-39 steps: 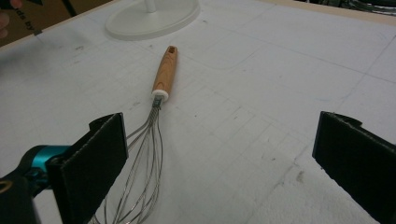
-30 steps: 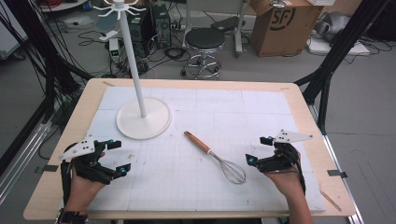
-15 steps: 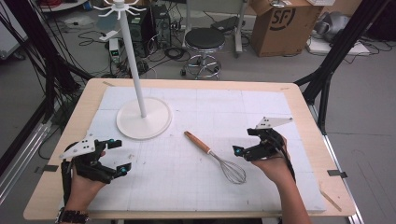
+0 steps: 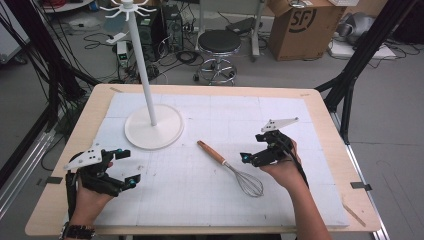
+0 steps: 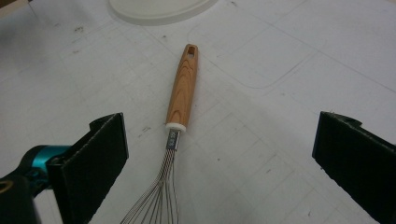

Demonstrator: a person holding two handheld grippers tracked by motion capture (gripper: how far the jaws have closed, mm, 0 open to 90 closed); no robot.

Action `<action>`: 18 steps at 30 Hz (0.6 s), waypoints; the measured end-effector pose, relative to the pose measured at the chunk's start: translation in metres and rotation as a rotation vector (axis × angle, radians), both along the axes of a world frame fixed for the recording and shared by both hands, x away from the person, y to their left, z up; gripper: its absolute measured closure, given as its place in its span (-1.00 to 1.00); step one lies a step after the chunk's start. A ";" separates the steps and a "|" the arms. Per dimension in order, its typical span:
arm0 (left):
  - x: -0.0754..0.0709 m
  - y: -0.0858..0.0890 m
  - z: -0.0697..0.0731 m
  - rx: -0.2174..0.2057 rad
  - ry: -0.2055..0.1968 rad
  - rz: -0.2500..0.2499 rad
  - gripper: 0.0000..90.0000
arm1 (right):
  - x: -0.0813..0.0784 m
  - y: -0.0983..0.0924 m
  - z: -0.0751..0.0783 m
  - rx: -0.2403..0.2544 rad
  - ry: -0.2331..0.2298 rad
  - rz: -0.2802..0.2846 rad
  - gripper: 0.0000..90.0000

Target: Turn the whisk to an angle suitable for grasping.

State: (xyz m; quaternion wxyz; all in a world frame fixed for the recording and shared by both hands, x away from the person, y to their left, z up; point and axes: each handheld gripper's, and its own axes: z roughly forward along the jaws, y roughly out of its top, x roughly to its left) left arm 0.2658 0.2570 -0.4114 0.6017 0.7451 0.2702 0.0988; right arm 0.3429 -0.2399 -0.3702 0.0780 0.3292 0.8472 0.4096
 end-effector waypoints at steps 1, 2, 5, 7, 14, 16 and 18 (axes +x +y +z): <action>0.000 0.000 0.000 0.003 0.001 -0.001 -0.96 | 0.002 0.002 0.000 -0.005 0.000 0.002 -0.95; 0.000 0.000 0.000 0.003 0.001 -0.001 -0.96 | 0.003 0.004 -0.001 -0.008 0.006 0.006 -0.95; 0.000 0.000 0.000 0.004 0.000 -0.003 -0.96 | 0.007 0.010 -0.001 -0.023 0.017 0.016 -0.95; 0.001 0.000 0.000 0.002 0.002 0.000 -0.96 | 0.010 0.015 -0.001 -0.031 0.023 0.022 -0.95; 0.001 0.000 0.000 0.004 0.001 -0.002 -0.96 | 0.022 0.036 -0.001 -0.080 0.057 0.047 -0.95; 0.001 -0.001 -0.001 0.002 0.004 -0.001 -0.96 | 0.025 0.043 -0.002 -0.104 0.069 0.055 -0.95; 0.001 0.000 -0.001 0.004 0.001 0.000 -0.96 | 0.029 0.051 -0.003 -0.117 0.080 0.062 -0.95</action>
